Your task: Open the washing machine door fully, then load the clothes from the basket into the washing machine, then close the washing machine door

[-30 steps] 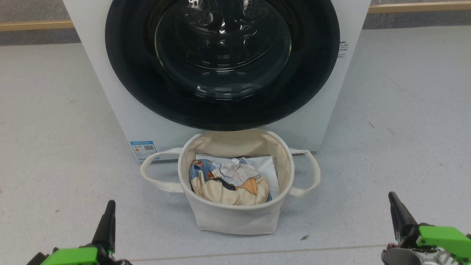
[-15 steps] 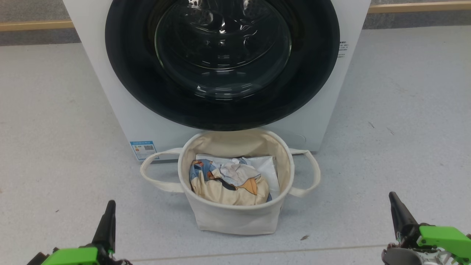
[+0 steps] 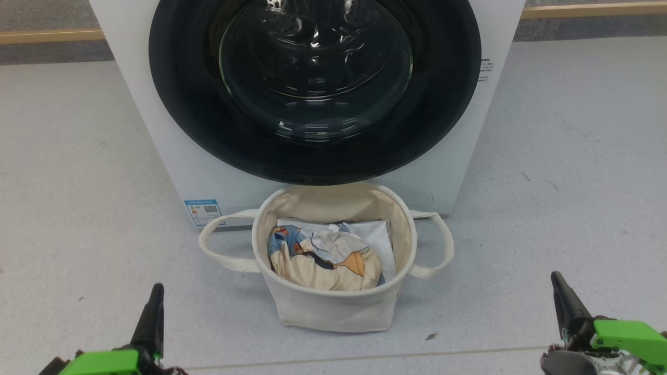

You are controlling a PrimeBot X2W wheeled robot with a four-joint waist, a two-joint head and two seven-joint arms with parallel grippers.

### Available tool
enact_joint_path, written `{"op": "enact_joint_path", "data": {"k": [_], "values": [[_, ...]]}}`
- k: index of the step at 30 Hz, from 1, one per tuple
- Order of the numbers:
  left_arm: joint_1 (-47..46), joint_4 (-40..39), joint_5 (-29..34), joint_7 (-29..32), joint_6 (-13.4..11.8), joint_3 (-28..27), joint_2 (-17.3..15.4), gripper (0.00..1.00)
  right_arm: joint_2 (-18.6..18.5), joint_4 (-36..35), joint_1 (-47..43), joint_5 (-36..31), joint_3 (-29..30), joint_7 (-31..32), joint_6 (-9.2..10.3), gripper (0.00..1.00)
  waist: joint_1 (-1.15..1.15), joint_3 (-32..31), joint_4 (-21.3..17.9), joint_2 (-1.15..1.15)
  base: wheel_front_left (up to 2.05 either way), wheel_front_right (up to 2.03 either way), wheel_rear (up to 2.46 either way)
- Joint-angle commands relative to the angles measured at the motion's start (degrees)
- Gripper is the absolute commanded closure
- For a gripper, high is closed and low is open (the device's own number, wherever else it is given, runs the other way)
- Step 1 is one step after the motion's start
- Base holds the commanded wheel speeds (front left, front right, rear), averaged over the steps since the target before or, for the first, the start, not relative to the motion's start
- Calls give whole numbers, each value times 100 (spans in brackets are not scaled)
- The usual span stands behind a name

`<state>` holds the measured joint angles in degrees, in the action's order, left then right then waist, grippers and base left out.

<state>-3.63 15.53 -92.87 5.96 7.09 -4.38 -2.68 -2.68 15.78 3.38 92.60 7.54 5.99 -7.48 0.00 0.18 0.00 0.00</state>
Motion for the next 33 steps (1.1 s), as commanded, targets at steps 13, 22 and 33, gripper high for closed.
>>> {"op": "enact_joint_path", "data": {"k": [13, 22, 33], "values": [[-254, -150, 59, 41, 40, -199, -35, 100, -28, -176, 280, -40, -106, 46, -1, 100, 0, 0, 0, 0, 0, 0, 0], [-255, -150, 61, 43, 40, -202, -33, 100, -27, -176, 280, -41, -105, 47, -1, 100, 0, 0, 0, 0, 0, 0, 0], [-255, -150, 63, 45, 40, -205, -31, 100, -26, -176, 280, -43, -103, 48, -1, 100, 0, 0, 0, 0, 0, 0, 0]]}}
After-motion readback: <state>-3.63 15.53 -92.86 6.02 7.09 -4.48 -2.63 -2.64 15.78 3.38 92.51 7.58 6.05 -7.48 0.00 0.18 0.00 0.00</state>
